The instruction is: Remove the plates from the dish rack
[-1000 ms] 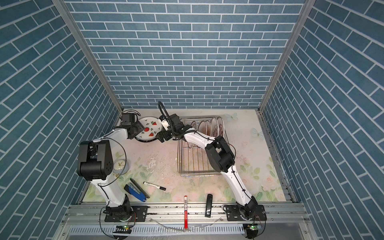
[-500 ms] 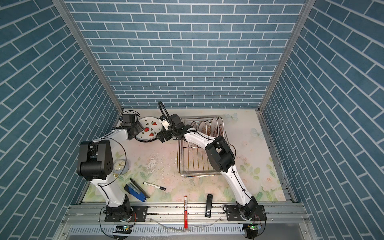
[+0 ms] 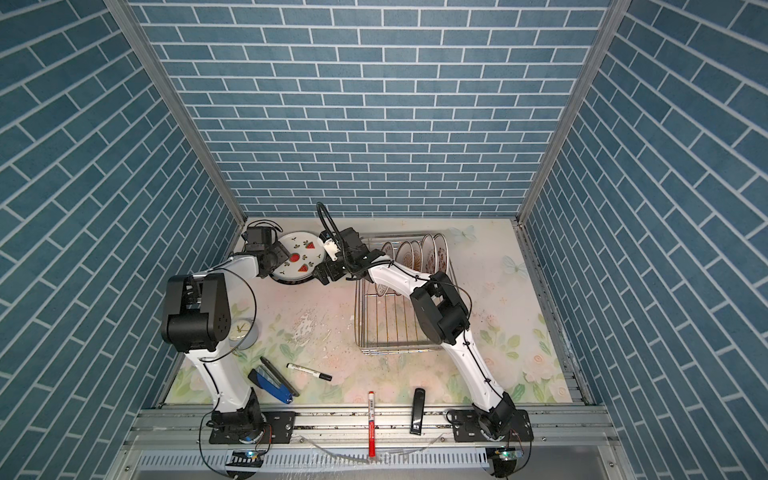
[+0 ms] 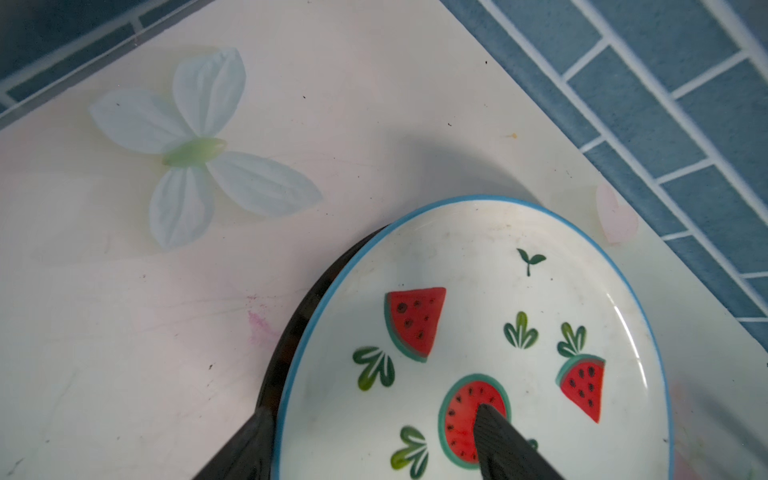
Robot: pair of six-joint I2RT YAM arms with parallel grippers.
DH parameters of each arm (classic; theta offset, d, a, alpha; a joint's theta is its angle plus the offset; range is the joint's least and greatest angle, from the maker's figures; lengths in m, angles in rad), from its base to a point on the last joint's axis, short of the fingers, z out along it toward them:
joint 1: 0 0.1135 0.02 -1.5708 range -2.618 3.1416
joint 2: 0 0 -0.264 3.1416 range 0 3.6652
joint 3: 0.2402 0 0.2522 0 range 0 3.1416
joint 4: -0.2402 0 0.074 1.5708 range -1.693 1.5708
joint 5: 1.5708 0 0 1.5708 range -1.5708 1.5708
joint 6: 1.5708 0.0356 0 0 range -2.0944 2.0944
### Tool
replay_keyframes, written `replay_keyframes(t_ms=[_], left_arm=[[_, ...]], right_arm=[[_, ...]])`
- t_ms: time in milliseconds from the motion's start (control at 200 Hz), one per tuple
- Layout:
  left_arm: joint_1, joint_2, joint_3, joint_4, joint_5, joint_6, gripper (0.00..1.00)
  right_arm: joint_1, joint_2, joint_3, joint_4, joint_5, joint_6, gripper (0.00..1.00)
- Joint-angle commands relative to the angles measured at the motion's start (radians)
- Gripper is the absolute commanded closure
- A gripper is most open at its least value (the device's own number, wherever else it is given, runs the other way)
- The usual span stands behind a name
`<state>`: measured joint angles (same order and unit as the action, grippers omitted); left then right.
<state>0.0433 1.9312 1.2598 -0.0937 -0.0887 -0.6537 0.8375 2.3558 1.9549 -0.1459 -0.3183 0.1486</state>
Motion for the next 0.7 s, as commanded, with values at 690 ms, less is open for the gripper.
replay_keyframes(t_ms=[690], left_arm=[[-0.053, -0.411, -0.251, 0.059, 0.019, -0.001, 0.0]], right_arm=[[0.061, -0.269, -0.19, 0.049, 0.112, -0.08, 0.01]])
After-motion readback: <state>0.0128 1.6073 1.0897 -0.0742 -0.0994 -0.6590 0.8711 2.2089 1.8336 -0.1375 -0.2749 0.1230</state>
